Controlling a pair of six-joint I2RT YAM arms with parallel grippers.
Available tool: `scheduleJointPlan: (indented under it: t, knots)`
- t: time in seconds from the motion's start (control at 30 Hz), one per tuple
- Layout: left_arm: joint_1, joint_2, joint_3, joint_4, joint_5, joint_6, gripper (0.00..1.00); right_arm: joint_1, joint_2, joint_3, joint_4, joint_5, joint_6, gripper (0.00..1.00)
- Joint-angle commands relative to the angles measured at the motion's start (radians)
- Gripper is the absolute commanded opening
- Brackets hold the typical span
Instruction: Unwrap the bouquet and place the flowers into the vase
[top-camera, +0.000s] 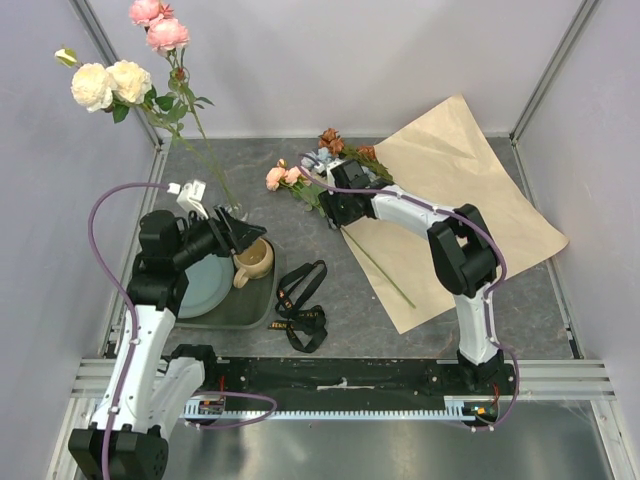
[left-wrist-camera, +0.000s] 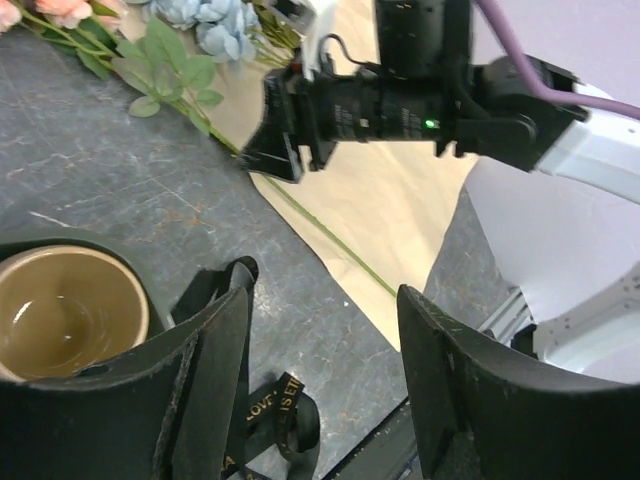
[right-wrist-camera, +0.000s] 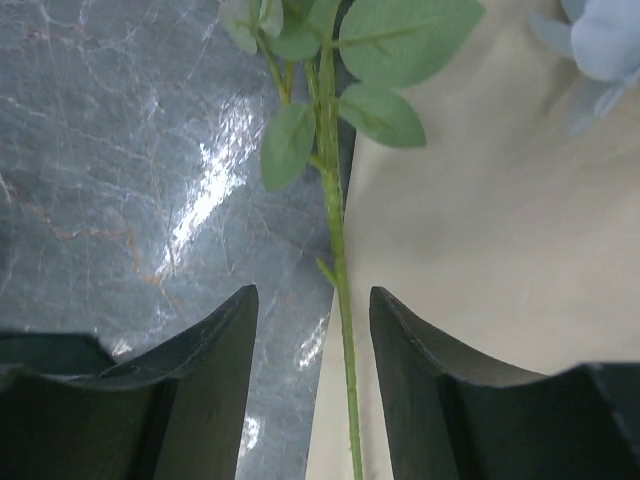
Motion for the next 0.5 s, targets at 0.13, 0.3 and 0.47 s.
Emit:
scheduleJointPlan:
  t: [0.13, 0.3, 0.47]
  knots:
    - [-0.041, 0.025, -0.019, 0.033, 0.127, -0.08, 0.67, 0.006, 0.114, 0.115, -0.011, 0.027, -0.044, 0.46]
    - [-0.095, 0.027, -0.023, 0.044, 0.085, -0.092, 0.66, 0.007, 0.139, 0.15, -0.013, 0.041, -0.061, 0.3]
    - [-0.165, 0.045, -0.022, 0.053, 0.043, -0.111, 0.66, 0.009, 0.107, 0.141, -0.02, 0.041, -0.063, 0.06]
